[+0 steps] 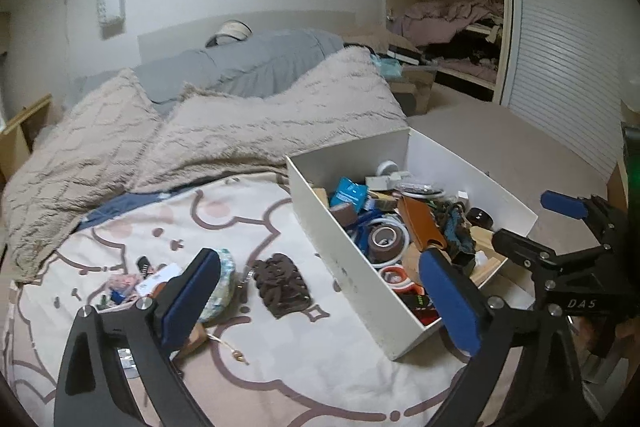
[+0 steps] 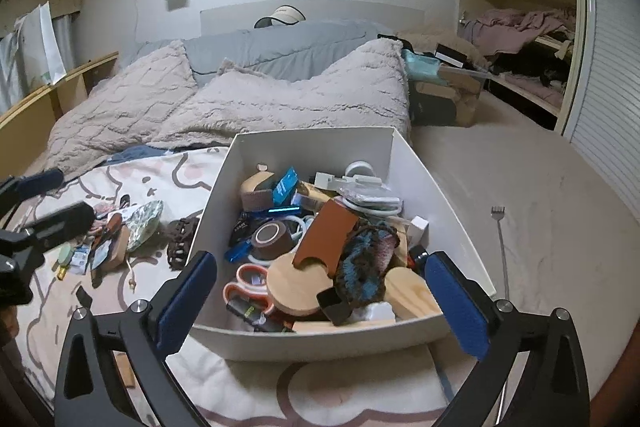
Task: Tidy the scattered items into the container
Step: 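Withdraw both tools from the white box back over the bed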
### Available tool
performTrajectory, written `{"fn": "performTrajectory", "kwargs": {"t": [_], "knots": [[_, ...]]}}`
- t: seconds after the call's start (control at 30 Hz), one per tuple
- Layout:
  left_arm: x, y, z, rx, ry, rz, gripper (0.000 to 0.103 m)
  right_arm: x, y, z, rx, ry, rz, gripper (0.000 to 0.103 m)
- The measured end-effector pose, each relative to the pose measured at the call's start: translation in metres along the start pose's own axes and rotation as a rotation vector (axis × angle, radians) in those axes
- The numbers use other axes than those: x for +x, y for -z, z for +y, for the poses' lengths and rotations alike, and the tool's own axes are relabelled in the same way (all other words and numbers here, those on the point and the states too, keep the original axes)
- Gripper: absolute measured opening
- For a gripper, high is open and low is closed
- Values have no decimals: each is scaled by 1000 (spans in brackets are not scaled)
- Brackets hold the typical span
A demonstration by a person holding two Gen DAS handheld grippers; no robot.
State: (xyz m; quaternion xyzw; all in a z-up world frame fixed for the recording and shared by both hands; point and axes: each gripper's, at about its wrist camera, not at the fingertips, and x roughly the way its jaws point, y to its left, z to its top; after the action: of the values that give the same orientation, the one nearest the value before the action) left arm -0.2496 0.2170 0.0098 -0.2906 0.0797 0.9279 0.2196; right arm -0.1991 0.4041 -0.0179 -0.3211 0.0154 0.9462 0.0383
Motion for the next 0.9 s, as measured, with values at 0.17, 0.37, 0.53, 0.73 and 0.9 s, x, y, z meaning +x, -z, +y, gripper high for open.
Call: {"fn": "performTrajectory", "kwargs": {"t": [0.17,0.37,0.53,0.73,0.9], "knots": [[-15,7,4,6,-2,-8,103,-13,6,4,5,12,-33,103],[-33,16,12,7,-4,-31,103,-28,10,7,43,-4,-69,103],[-49,22,22,-11,-5,-54,103,-40,14,14,53,-3,-100,103],[-64,27,39,-39,-4,-74,103,-51,18,21,70,-10,-126,103],[-74,32,55,-45,-19,-85,103,-57,19,33,52,-19,-139,103]]}}
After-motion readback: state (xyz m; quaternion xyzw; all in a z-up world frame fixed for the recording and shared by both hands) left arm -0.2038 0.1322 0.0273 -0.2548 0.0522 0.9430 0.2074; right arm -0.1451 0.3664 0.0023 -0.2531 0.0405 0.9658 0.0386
